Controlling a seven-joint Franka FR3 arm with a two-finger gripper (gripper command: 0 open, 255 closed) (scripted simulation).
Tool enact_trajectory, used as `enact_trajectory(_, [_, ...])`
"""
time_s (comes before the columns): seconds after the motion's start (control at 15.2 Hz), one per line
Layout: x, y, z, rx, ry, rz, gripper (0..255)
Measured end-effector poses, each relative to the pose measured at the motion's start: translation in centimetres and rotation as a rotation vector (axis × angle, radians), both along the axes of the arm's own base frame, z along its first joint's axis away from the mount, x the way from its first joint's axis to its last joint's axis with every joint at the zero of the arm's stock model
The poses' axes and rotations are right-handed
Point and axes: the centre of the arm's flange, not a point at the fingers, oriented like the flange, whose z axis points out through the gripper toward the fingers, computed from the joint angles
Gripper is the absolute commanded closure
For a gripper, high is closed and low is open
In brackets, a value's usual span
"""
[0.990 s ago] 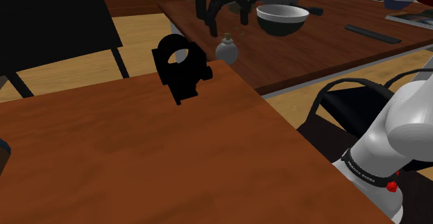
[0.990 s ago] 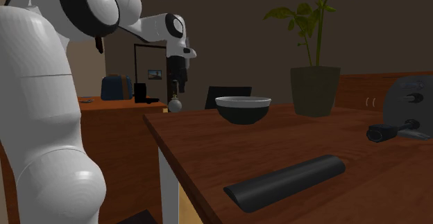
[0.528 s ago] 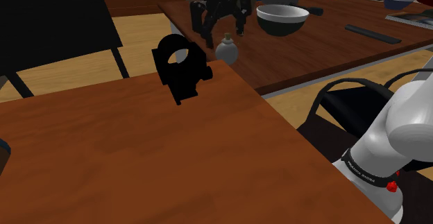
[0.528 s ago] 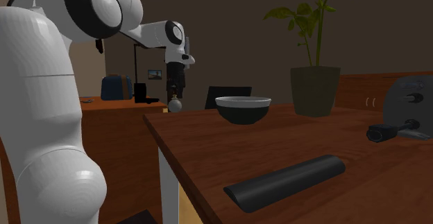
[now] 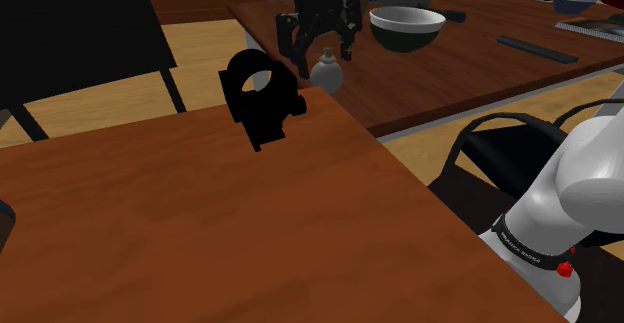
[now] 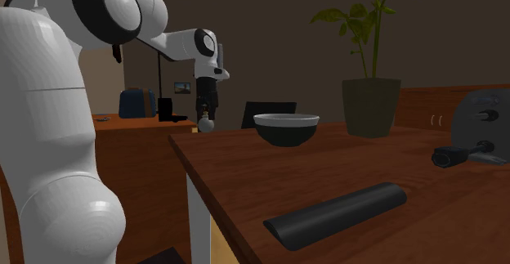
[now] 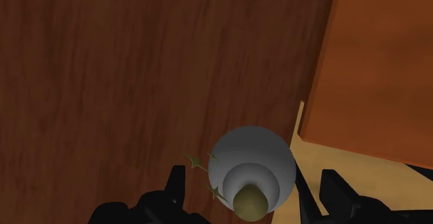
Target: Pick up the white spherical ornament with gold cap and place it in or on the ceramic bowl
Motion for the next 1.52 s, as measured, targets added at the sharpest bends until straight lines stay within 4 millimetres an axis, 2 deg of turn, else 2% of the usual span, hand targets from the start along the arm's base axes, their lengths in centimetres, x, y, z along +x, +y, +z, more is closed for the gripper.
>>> enact_trajectory(0.07, [0.0,0.0,0.0,0.000,0.000,0.000,255])
enact_trajectory(0.79, [0.0,0.0,0.3,0.001,-0.001,0.000,255])
enact_trajectory(1.52, [-0.2,-0.1,5.7,0.000,0.000,0.000,255])
